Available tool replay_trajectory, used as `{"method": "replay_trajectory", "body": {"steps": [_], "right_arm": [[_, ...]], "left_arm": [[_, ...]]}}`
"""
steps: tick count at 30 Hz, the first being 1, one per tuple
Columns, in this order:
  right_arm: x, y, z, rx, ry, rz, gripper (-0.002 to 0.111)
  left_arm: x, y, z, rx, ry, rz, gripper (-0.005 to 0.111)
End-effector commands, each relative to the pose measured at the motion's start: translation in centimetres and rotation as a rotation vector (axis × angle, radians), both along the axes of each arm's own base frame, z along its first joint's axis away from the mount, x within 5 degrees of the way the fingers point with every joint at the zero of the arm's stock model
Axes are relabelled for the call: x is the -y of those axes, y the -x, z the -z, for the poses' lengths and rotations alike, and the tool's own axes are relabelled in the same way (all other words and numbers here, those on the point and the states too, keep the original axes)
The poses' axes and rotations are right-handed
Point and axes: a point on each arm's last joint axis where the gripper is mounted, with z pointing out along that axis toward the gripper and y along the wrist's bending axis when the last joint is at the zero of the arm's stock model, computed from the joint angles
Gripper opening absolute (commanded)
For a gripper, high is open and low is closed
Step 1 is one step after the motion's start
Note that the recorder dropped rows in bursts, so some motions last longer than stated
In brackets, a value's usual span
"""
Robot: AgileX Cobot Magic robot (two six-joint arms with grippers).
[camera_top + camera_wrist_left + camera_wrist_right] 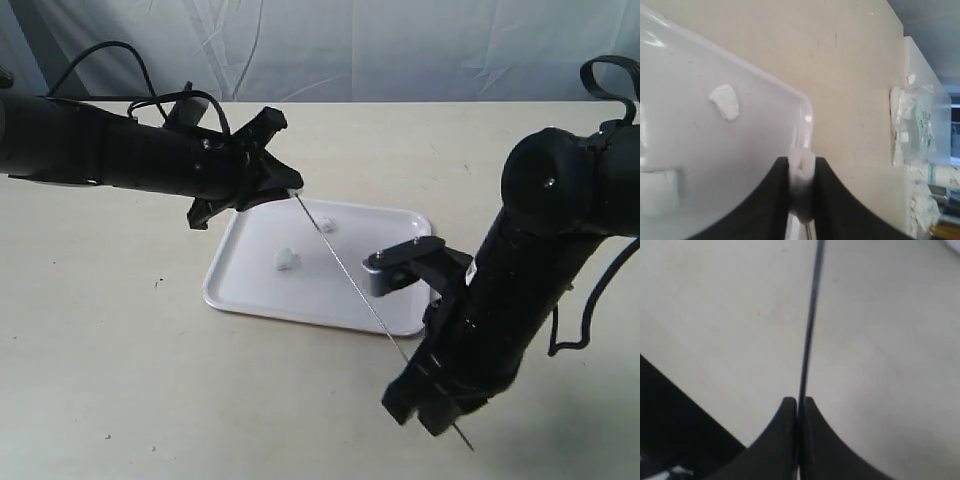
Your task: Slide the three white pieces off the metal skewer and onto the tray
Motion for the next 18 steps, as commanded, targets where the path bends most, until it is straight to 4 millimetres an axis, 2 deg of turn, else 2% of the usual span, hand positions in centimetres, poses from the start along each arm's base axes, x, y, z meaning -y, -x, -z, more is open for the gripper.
{"method": "replay_trajectory", "body": {"steps": [1, 5, 10, 12, 14, 15, 18], "right_arm": [[1.2, 0.9, 0.1, -0.089, 0.121, -0.071, -0.001], [1.8, 0.8, 0.2, -0.079, 0.182, -0.088, -0.001], [2.8, -0.4, 0.4, 0.066, 0.289, -0.058, -0.001], [2.8, -0.7, 0.1, 0.115, 0.285, -0.026, -0.001], [2.8, -0.7, -0.6, 0.154, 0.254, -0.006, -0.001], [2.8, -0.7, -1.0, 0.174, 0.245, 0.005, -0.001], [2.8, -0.9, -2.4, 0.266, 0.184, 0.043, -0.001]], "left_arm": [[-1.0, -0.9, 0.2, 0.005, -0.054, -0.118, 0.015], [-1.4, -1.1, 0.4, 0.016, -0.100, -0.154, 0.015], [-0.9, -0.7, 0.3, 0.046, -0.104, -0.053, 0.015], [-0.8, -0.5, 0.3, 0.052, -0.105, -0.014, 0.023], [-0.6, -0.3, 0.3, 0.053, -0.098, 0.008, 0.039], [-0.6, -0.2, 0.3, 0.056, -0.106, 0.024, 0.043], [-0.5, 0.1, 0.4, 0.054, -0.115, 0.074, 0.044]]}}
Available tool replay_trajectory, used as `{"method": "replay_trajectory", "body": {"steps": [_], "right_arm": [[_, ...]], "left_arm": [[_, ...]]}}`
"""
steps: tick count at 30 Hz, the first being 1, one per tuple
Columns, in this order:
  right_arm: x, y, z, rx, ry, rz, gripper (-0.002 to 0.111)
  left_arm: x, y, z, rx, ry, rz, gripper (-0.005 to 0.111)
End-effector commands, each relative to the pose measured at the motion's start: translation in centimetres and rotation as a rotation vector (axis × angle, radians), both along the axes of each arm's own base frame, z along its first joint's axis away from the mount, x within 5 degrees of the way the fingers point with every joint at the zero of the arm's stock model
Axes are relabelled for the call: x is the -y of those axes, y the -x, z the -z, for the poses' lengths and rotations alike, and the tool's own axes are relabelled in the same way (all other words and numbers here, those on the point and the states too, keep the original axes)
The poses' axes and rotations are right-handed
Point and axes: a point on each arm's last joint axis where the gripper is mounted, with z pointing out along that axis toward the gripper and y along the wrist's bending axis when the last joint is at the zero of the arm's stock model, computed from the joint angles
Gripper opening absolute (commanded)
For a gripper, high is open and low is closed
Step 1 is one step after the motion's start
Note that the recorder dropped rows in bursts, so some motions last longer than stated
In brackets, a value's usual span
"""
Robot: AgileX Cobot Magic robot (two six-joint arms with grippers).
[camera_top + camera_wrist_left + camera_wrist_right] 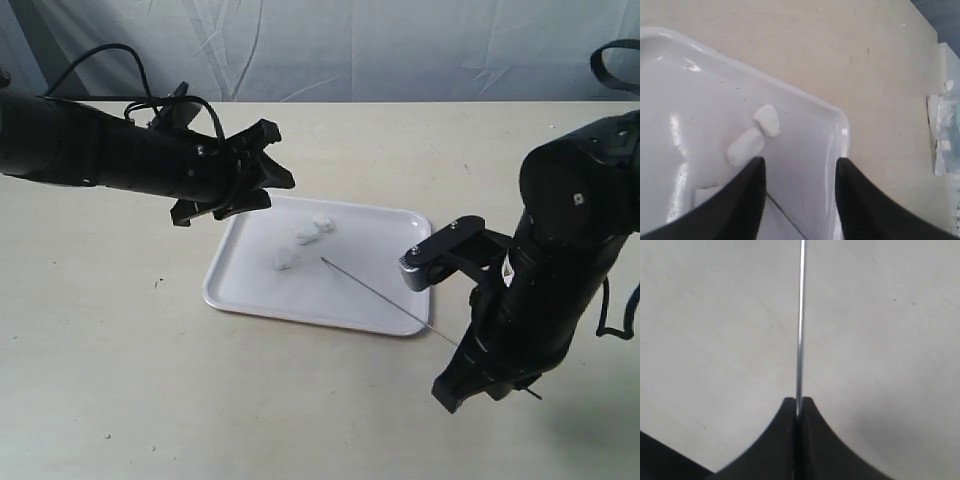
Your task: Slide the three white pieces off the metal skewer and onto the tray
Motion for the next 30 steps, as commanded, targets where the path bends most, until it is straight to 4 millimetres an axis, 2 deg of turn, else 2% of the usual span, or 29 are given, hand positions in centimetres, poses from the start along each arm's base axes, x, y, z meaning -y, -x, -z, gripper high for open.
{"method": "replay_trajectory", "body": {"steps": [1, 4, 7, 15, 24, 27, 30], "right_arm": [[-0.1, -0.5, -1.6, 0.135, -0.080, 0.042, -0.001], [-0.5, -1.1, -1.5, 0.181, -0.121, 0.059, -0.001], [-0.5, -1.5, -1.4, 0.222, -0.118, 0.059, -0.001], [-0.8, -2.2, -0.8, 0.260, -0.122, 0.050, -0.001], [-2.0, -4.0, 3.7, 0.246, -0.107, 0.043, -0.001], [-2.2, -4.2, 4.8, 0.231, -0.095, 0.043, 0.008], [-2.2, -4.2, 5.1, 0.223, -0.093, 0.047, 0.031]], "left_arm": [[0.2, 0.4, -0.1, 0.001, -0.011, 0.078, 0.043], [-0.1, 1.1, -0.2, 0.001, -0.093, 0.152, 0.022], [-0.3, 1.5, -0.6, 0.023, -0.147, 0.208, 0.013], [-0.9, 3.6, -1.3, 0.044, -0.213, 0.315, 0.011], [-1.0, 5.1, -1.9, 0.003, -0.166, 0.350, 0.011], [-1.4, 5.3, -2.4, 0.043, -0.200, 0.310, 0.009], [-2.2, 5.6, -2.9, 0.093, -0.250, 0.253, 0.003]]}}
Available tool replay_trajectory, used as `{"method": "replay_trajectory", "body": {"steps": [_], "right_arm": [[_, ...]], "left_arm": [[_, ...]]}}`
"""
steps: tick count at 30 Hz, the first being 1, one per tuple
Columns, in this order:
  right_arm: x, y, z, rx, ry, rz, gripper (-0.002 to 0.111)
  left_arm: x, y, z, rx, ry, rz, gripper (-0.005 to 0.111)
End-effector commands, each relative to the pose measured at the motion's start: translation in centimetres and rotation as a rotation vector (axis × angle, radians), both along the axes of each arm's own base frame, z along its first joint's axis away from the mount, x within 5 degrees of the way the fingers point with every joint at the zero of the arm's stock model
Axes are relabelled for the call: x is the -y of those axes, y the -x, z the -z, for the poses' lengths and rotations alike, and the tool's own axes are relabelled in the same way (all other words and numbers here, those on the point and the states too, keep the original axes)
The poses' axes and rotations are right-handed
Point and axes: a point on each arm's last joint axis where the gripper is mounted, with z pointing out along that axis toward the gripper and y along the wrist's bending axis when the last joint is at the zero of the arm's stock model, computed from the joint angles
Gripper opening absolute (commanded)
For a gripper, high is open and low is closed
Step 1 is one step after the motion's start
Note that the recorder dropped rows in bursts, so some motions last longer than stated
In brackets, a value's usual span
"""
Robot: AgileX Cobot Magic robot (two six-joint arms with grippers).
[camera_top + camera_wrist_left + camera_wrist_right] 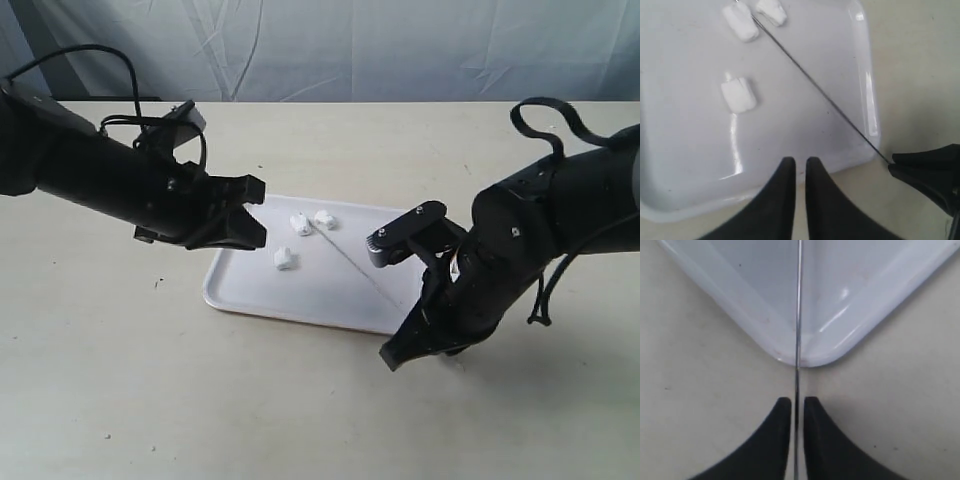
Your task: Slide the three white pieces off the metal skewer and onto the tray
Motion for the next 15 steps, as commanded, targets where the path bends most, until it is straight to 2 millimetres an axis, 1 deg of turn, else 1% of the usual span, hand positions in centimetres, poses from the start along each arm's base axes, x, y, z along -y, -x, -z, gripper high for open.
{"method": "replay_trajectory", "body": {"steps": [1, 2, 3, 4, 5, 7, 8, 10, 13, 15], "right_arm": [[0.0, -0.2, 0.4, 0.006, 0.000, -0.001, 0.038], [0.0, -0.3, 0.3, 0.010, -0.004, 0.001, 0.043], [-0.1, -0.3, 0.3, 0.013, -0.008, 0.003, 0.045], [-0.1, -0.4, 0.3, 0.019, -0.012, 0.005, 0.044], [-0.1, -0.4, 0.1, 0.028, -0.018, 0.005, 0.041], [-0.1, -0.4, -0.7, 0.052, -0.036, 0.005, 0.032], [-0.1, -0.3, -1.3, 0.068, -0.047, 0.005, 0.027], [0.0, -0.3, -2.6, 0.108, -0.075, 0.005, 0.020], [0.2, 0.0, -4.8, 0.179, -0.122, 0.003, 0.019], [0.4, 0.3, -7.0, 0.252, -0.174, 0.003, 0.019]], "left_arm": [[-1.1, 0.6, -0.9, 0.092, -0.058, -0.071, -0.001], [-1.3, 0.7, -1.0, 0.108, -0.068, -0.075, 0.000], [-1.5, 1.0, -1.1, 0.116, -0.074, -0.081, 0.000], [-1.7, 1.3, -1.2, 0.128, -0.084, -0.080, 0.000], [-1.8, 1.6, -1.3, 0.140, -0.097, -0.072, 0.000], [-2.4, 2.3, -1.6, 0.179, -0.142, -0.052, 0.000], [-2.6, 2.6, -1.8, 0.201, -0.154, -0.054, 0.000], [-3.4, 3.4, -2.2, 0.254, -0.183, -0.107, 0.000], [-4.7, 4.6, -2.8, 0.339, -0.227, -0.172, 0.000], [-5.4, 5.7, -3.2, 0.387, -0.244, -0.200, 0.000]]}}
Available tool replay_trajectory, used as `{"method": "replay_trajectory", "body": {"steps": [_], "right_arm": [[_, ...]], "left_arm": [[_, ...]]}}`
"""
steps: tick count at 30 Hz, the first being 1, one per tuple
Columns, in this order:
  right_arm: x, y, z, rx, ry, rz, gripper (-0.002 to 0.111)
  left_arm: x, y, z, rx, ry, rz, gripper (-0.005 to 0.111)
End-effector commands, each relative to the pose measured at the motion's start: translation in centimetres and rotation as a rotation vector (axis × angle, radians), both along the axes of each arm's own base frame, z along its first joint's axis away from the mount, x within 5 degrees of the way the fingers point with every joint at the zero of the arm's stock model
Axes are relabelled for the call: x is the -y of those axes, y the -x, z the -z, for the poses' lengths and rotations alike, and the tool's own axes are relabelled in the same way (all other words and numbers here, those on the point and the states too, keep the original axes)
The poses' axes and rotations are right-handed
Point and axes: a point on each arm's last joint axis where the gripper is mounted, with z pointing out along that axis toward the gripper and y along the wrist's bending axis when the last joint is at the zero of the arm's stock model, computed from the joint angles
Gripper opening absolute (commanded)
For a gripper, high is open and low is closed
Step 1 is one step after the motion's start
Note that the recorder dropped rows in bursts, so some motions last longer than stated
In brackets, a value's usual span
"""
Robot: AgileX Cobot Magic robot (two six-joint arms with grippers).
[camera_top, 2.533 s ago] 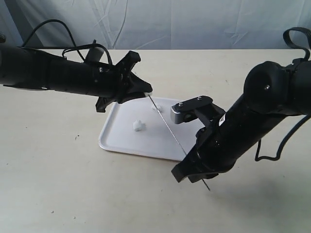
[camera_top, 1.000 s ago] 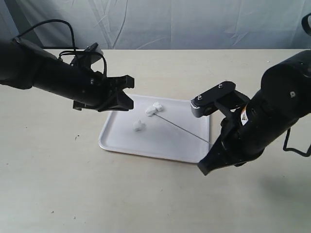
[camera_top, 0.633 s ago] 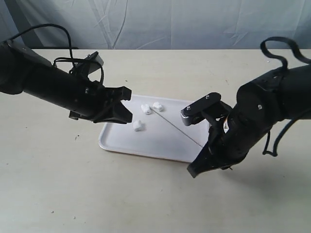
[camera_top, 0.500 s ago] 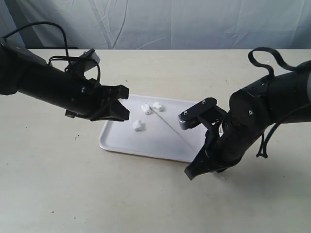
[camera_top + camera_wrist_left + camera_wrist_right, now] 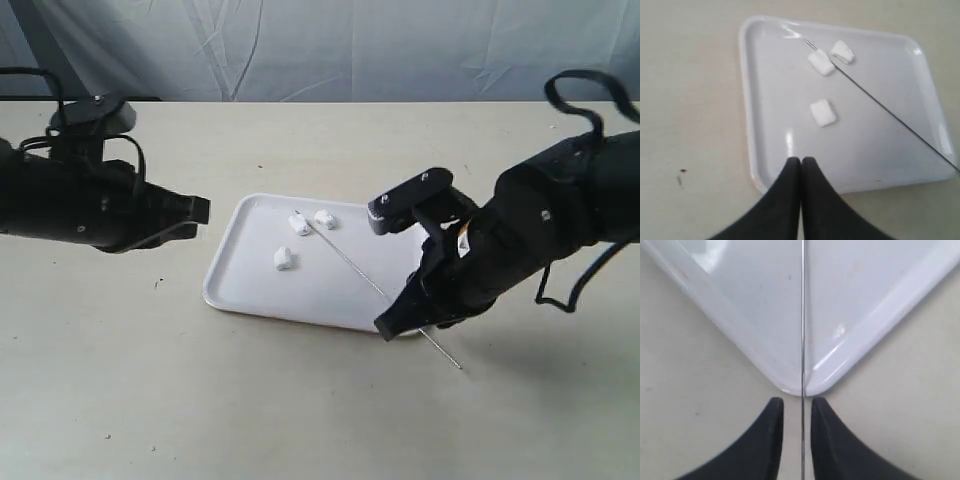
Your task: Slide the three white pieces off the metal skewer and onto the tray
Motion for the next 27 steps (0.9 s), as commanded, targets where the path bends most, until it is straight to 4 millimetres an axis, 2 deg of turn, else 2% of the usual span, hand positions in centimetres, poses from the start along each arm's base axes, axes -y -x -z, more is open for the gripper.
{"method": "replay_trajectory", "body": {"steps": [1, 6, 11, 20, 27], "right_arm": [[0.5, 0.5, -4.2, 0.144, -0.100, 0.006, 0.019], [1.4, 1.7, -9.5, 0.363, -0.249, 0.006, 0.019], [2.9, 3.6, -13.4, 0.510, -0.324, -0.009, 0.019], [5.8, 7.0, -16.1, 0.564, -0.267, -0.038, 0.019], [5.8, 8.2, -16.9, 0.521, -0.398, 0.011, 0.019]], "left_arm": [[-1.7, 2.2, -1.1, 0.125, -0.042, -0.067, 0.000], [-3.1, 4.9, -2.2, 0.226, -0.051, -0.098, 0.000], [-4.1, 7.3, -3.6, 0.345, -0.064, -0.084, 0.000], [-4.2, 10.6, -5.3, 0.428, -0.132, 0.130, 0.000], [-4.1, 11.4, -5.5, 0.415, -0.119, 0.168, 0.000]]}}
